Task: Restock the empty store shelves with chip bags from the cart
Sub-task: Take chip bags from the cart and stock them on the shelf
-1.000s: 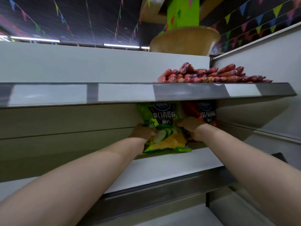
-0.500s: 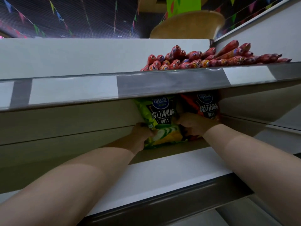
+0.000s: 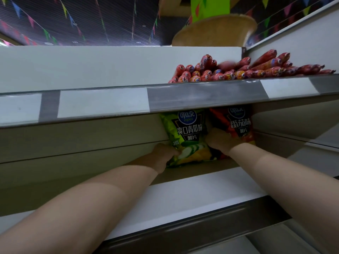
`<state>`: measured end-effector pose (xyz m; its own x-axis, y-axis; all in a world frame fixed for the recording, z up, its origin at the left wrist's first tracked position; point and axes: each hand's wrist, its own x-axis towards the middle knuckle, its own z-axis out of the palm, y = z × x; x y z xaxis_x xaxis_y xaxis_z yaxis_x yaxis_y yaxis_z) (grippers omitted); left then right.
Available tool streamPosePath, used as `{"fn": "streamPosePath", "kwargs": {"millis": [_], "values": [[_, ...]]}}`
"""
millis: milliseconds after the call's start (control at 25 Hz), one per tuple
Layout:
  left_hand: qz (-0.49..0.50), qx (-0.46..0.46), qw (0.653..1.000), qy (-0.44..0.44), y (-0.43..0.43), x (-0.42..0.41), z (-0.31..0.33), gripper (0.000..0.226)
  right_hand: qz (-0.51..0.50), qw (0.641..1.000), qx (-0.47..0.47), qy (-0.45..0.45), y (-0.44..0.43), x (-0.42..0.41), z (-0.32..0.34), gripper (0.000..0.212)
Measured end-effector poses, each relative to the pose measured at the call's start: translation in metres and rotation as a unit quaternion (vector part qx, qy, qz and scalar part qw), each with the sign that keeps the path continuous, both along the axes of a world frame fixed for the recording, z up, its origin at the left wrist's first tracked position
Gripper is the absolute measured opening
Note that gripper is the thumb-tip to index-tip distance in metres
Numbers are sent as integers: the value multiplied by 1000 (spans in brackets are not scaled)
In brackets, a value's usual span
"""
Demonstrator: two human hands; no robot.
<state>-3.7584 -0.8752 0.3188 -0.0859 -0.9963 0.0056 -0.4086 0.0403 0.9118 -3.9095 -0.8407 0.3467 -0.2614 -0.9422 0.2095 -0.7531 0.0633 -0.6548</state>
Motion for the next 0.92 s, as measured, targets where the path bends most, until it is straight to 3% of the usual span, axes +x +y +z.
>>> {"fn": "streamPosePath", "kwargs": {"millis": [120, 160, 280, 560, 800, 920], "values": [[8, -13, 1000, 12, 15, 18, 7, 19, -3, 993, -106, 59, 7, 13, 7, 19], [17, -28, 999, 18, 23, 27, 10, 8, -8, 988, -136, 74, 9, 24, 10, 22], [48, -59, 997, 27, 50, 59, 17, 2, 6, 978, -181, 105, 26, 75, 18, 35], [120, -87, 983, 104, 152, 194, 20, 36, 144, 971, -169, 85, 79, 238, 36, 26], [238, -153, 948, 149, 252, 350, 19, 23, 344, 918, -188, -55, 146, 417, 28, 17], [318, -158, 922, 152, 309, 434, 13, 13, 418, 886, -171, -107, 185, 508, 18, 24]]}}
